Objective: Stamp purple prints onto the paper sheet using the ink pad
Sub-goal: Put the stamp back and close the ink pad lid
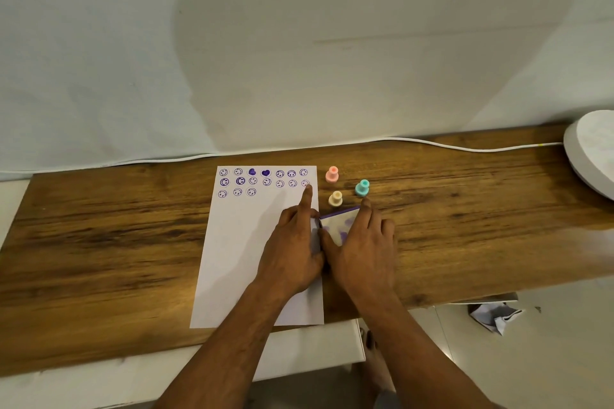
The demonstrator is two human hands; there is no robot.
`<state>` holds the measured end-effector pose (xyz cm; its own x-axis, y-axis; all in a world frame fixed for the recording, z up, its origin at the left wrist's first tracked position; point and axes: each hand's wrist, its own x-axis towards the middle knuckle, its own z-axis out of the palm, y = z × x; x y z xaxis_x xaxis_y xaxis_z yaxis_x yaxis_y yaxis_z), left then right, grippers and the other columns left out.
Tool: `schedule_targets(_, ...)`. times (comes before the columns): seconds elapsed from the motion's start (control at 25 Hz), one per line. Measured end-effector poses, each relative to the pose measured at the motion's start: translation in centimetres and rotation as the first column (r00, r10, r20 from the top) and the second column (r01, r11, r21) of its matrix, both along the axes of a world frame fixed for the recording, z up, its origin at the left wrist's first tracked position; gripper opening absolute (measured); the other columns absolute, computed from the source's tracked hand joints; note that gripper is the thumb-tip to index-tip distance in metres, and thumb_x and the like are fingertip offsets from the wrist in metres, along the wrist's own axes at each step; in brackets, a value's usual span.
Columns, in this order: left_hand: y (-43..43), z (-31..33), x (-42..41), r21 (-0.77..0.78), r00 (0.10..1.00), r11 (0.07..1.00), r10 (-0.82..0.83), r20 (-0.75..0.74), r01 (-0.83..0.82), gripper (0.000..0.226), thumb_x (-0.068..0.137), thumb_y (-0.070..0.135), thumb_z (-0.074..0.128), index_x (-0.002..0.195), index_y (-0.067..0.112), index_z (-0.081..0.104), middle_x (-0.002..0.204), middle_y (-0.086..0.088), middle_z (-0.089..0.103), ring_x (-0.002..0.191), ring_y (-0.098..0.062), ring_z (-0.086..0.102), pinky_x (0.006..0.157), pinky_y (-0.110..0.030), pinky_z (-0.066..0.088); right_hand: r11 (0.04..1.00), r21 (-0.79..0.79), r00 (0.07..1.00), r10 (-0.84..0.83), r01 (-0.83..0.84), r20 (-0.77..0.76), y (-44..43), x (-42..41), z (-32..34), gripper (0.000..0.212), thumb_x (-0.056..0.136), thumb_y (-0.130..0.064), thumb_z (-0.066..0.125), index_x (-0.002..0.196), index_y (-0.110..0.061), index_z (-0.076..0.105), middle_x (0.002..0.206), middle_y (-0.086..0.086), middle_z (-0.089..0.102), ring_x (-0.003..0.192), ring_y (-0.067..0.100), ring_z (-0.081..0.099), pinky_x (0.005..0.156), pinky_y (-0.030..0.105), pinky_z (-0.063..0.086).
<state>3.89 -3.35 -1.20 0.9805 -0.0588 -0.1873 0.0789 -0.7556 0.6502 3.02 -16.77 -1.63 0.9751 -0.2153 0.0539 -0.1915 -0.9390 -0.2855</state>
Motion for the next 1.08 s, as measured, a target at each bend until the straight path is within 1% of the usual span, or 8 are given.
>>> schedule_targets(0.16, -0.1, 0.0, -0.2, -0.02, 1.0, 1.0, 0.008, 0.023, -0.007, 0.103, 0.09, 0.046, 0.069, 0.161, 0.036, -0.005, 0.155, -0.003, 0.048, 0.135, -0.021, 0.052, 0.105, -0.036, 0.05, 0.999, -0.034, 0.997, 0.002, -0.004, -0.078, 0.2, 0.0, 0.3, 0.104, 0.089, -0.078, 0.046, 0.16, -0.007, 0.019, 0.152, 0.013, 0.047, 0.132, 0.03, 0.044, 0.111, 0.043, 0.04)
schedule_targets(0.28, -0.4, -0.1, -0.2, -0.029, 1.0, 1.0, 0.011, 0.027, -0.01, 0.107, 0.085, 0.047, 0.073, 0.16, 0.038, -0.002, 0.154, -0.002, 0.049, 0.135, -0.022, 0.052, 0.107, -0.037, 0.049, 0.986, 0.164, 0.994, -0.022, 0.04, -0.111, -0.7, 0.4, 0.7, 0.1, 0.085, -0.071, 0.064, 0.157, -0.013, 0.028, 0.151, 0.01, 0.048, 0.134, 0.029, 0.044, 0.112, 0.044, 0.04)
schedule_targets(0.4, -0.1, -0.3, -0.1, -0.083, 0.999, 0.996, 0.03, 0.03, -0.028, 0.114, 0.076, 0.045, 0.083, 0.157, 0.041, 0.003, 0.153, 0.001, 0.05, 0.138, -0.02, 0.049, 0.109, -0.035, 0.045, 0.765, 0.613, 0.979, -0.133, 0.2, -0.153, -3.2, 1.7, 1.7, 0.062, 0.082, -0.048, 0.082, 0.135, -0.028, 0.054, 0.134, 0.003, 0.066, 0.104, 0.009, 0.06, 0.082, 0.033, 0.056)
schedule_targets(0.48, 0.3, -0.3, -0.2, -0.14, 0.999, 0.989, 0.049, 0.021, -0.046, 0.115, 0.075, 0.041, 0.086, 0.156, 0.044, 0.006, 0.152, 0.003, 0.052, 0.137, -0.018, 0.05, 0.106, -0.031, 0.044, 0.626, 0.724, 0.955, -0.149, 0.292, -0.256, -4.9, 2.3, 2.3, 0.043, 0.084, -0.035, 0.084, 0.124, -0.031, 0.067, 0.123, -0.003, 0.072, 0.085, -0.005, 0.058, 0.069, 0.022, 0.051)
schedule_targets(0.64, 0.6, -0.1, 0.0, -0.319, 0.996, 0.944, 0.074, -0.04, -0.083, 0.111, 0.077, 0.02, 0.088, 0.152, 0.053, 0.012, 0.149, 0.004, 0.055, 0.122, -0.017, 0.063, 0.092, -0.027, 0.059, 0.42, 0.817, 0.918, -0.142, 0.394, -0.37, -6.4, 2.8, 2.4, 0.027, 0.083, -0.025, 0.085, 0.106, -0.034, 0.073, 0.108, -0.008, 0.072, 0.095, 0.008, 0.066, 0.077, 0.034, 0.064)
schedule_targets(0.8, 0.6, 0.0, 0.4, -0.448, 0.977, 0.872, 0.137, -0.165, -0.198, 0.099, 0.075, 0.015, 0.09, 0.152, 0.042, 0.034, 0.136, 0.004, 0.065, 0.102, -0.007, 0.07, 0.071, -0.017, 0.061, 0.278, 0.848, 0.892, -0.161, 0.452, -0.423, -6.6, 3.0, 2.6, 0.023, 0.081, -0.015, 0.086, 0.097, -0.026, 0.073, 0.099, -0.002, 0.074, 0.092, 0.015, 0.073, 0.067, 0.031, 0.065)
schedule_targets(0.92, 0.6, 0.2, 0.8, -0.452, 0.946, 0.833, 0.25, -0.207, -0.319, 0.076, 0.077, 0.026, 0.088, 0.143, 0.035, 0.052, 0.121, 0.003, 0.075, 0.09, -0.002, 0.071, 0.062, -0.01, 0.056, 0.223, 0.848, 0.877, -0.146, 0.481, -0.458, -6.5, 3.0, 2.9, 0.028, 0.08, -0.014, 0.086, 0.106, -0.019, 0.076, 0.103, 0.003, 0.077, 0.094, 0.018, 0.075, 0.07, 0.035, 0.066)
schedule_targets(1.08, 0.3, 0.2, 0.4, -0.412, 0.931, 0.836, 0.299, -0.209, -0.361, 0.063, 0.081, 0.025, 0.085, 0.138, 0.03, 0.058, 0.118, -0.002, 0.077, 0.088, -0.003, 0.07, 0.063, -0.011, 0.056, 0.275, 0.839, 0.883, -0.132, 0.469, -0.451, -6.2, 2.9, 2.9, 0.03, 0.08, -0.015, 0.086, 0.107, -0.021, 0.075, 0.101, -0.003, 0.073, 0.092, 0.015, 0.073, 0.065, 0.031, 0.065)
